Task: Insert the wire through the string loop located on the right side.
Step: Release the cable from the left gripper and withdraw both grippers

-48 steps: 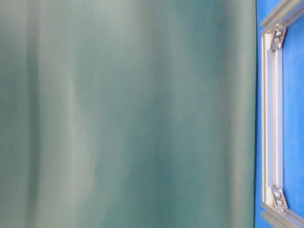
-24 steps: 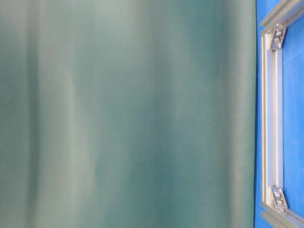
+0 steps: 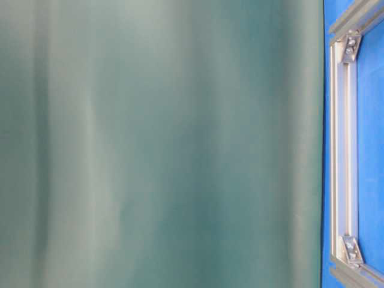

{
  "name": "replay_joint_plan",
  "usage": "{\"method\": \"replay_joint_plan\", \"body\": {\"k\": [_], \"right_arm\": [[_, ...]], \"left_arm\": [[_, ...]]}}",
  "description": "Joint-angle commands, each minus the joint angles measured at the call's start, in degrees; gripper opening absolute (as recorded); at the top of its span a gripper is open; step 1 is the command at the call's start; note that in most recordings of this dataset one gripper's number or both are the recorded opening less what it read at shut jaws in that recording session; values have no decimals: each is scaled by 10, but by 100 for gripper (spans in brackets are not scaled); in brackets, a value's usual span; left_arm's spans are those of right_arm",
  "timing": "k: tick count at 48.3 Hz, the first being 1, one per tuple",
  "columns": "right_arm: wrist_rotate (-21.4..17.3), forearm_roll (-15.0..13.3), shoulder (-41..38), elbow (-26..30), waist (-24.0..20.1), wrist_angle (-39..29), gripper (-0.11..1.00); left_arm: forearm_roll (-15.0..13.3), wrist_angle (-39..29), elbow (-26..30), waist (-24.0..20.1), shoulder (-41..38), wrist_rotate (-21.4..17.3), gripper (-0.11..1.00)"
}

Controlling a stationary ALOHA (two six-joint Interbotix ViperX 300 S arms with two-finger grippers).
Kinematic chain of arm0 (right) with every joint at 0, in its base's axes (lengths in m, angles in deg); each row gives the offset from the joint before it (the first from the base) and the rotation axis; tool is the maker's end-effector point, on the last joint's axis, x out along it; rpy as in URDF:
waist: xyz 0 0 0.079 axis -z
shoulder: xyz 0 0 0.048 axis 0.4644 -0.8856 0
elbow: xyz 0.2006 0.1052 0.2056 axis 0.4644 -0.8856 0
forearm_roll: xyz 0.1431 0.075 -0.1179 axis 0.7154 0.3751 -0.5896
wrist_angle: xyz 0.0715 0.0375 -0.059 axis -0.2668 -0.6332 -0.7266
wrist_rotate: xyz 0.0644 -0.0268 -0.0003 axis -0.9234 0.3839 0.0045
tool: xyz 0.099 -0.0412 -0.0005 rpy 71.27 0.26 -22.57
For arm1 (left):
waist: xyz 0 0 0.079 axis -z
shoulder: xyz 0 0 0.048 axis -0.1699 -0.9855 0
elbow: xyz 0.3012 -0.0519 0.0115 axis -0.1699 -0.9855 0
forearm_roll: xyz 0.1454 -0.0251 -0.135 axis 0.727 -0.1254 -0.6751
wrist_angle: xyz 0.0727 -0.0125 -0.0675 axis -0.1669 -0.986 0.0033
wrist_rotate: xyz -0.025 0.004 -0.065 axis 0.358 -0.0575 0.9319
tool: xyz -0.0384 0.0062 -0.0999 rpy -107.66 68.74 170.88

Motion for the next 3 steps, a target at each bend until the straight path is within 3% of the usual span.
{"method": "replay_joint_plan", "body": {"k": [1,3], "right_arm": [[1,-1,3,13,1,3,94],[1,-1,2,13,1,3,94]], "left_arm": [[1,3,11,-2,3,0,82],[1,3,11,-2,3,0,82]]}}
